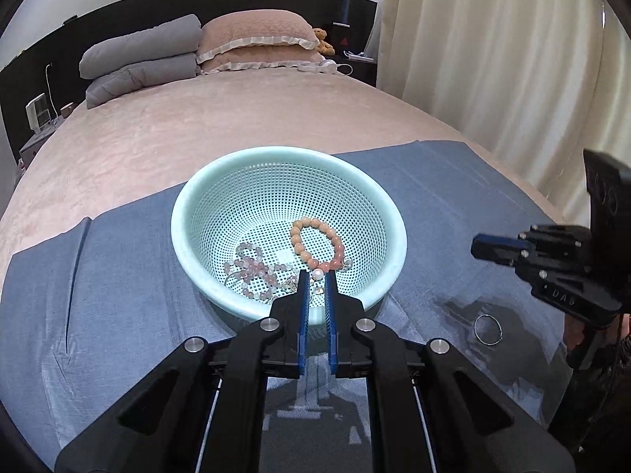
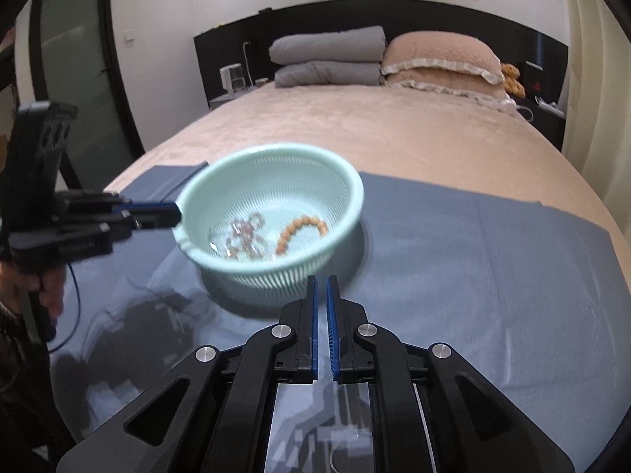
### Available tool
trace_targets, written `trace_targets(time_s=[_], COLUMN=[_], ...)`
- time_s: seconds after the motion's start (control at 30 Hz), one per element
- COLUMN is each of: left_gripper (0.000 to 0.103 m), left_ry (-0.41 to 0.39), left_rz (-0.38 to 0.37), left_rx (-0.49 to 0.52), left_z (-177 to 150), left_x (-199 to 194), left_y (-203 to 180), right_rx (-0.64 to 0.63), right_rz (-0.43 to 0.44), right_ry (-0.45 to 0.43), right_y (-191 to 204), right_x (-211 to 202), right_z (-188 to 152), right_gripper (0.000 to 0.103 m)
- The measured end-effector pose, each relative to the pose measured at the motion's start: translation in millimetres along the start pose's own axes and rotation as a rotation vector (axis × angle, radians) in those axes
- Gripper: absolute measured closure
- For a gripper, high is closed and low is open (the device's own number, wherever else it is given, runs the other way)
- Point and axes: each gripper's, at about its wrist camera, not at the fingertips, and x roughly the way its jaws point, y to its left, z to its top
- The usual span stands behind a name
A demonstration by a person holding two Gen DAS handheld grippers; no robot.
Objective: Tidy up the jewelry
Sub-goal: 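Carry the charm earring and silver hoop over the basket with both grippers, then open both grippers to drop the earrings into the basket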
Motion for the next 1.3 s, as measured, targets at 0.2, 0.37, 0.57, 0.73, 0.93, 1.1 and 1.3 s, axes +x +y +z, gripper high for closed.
trace_targets(time_s=[0.2, 0.37, 0.57, 0.73, 0.93, 1.1, 1.3], left_gripper=[0.095, 0.095, 0.095, 0.095, 0.095, 0.095, 0.094], left_ry=[-0.002, -0.011, -0.013, -0.015, -0.016, -0.017, -0.004], left_rz=[0.016, 0.021, 0.024, 0.034, 0.037, 0.039, 0.041], left_rx=[-0.014, -0.015, -0.011, -0.027, -0.032, -0.032, -0.034], left_z=[-3, -3, -5, -6, -8, -7, -3], left_x=[-12, -22, -33, -39, -40, -38, -29], left_y=[-1, -7, -11, -6, -3, -3, 3], right_rx=[0.069, 0.068, 0.065, 0.019, -0.042, -0.082, -0.088], right_rz=[-0.078, -0.100, -0.078, -0.082, -0.076, -0.075, -0.012], right_ry=[0.096, 0.143, 0.188, 0.174, 0.056, -0.100, -0.099], right_y=[-28, -29, -23, -13, 8, 26, 46], right_x=[-7, -8, 6, 3, -17, -26, 14], right_z=[-57, -79, -92, -82, -35, 27, 71], right_gripper=[0.073, 0.065, 0.101, 0.101, 0.101, 0.101, 0.101])
